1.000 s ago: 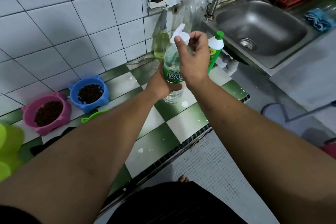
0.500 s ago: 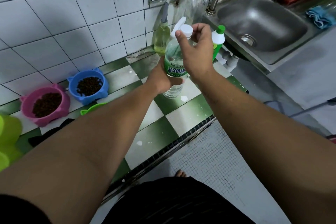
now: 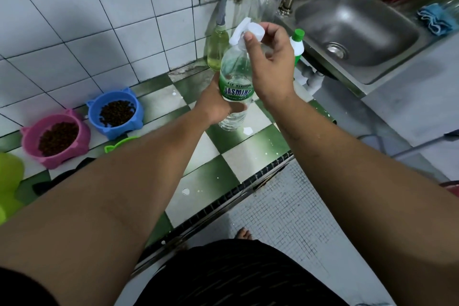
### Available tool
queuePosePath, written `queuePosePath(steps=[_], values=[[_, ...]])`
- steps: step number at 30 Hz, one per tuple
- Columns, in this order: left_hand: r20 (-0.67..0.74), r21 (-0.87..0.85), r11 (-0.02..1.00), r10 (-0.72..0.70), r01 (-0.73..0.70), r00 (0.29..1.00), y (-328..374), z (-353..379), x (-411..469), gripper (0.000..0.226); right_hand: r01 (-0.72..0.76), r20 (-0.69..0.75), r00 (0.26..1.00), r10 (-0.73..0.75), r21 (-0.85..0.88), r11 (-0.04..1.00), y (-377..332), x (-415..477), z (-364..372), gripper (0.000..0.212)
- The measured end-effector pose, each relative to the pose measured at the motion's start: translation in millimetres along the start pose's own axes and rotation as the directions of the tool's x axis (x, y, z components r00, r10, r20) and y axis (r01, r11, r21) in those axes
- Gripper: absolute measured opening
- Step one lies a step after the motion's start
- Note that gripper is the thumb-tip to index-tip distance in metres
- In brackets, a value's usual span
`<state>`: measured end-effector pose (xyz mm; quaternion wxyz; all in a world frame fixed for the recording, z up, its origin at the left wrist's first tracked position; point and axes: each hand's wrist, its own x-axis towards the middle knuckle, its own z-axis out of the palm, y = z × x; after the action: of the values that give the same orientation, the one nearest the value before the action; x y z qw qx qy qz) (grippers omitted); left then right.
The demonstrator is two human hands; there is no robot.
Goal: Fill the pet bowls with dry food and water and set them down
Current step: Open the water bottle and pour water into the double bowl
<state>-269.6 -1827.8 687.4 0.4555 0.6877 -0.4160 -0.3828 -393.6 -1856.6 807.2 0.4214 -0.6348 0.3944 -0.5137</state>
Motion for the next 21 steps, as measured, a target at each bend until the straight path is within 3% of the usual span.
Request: queuePosePath(steps=[5,7,15,17,21], values=[[-0.011,0.018,1.000,0.002,-0.002,1.000,-2,0,-1,0.113,-0.005,-0.221,0.975,-0.021,-0.118,0.993,18,-5,-15,0.017],[-0.017,0.026,1.000,0.003,-0.003,1.000,-2,0,-1,0.112,-0.059,-0.239,0.971,0.029,-0.119,0.991,33,-15,-21,0.017],[-0.028,0.038,0.999,0.022,-0.021,0.999,-5,-1,0,0.108,-0.139,-0.159,0.982,0.102,-0.242,0.960,79,-52,-30,0.026],[-0.045,0.032,0.999,0.013,-0.011,0.999,-5,-1,-3,0.105,-0.138,-0.065,0.990,0.122,-0.417,0.899,102,-69,-36,0.032],[-0.057,0.031,0.999,0.024,-0.022,0.998,-7,0,-7,0.104,-0.180,0.078,0.941,0.329,-0.708,0.683,141,-105,-46,0.037]])
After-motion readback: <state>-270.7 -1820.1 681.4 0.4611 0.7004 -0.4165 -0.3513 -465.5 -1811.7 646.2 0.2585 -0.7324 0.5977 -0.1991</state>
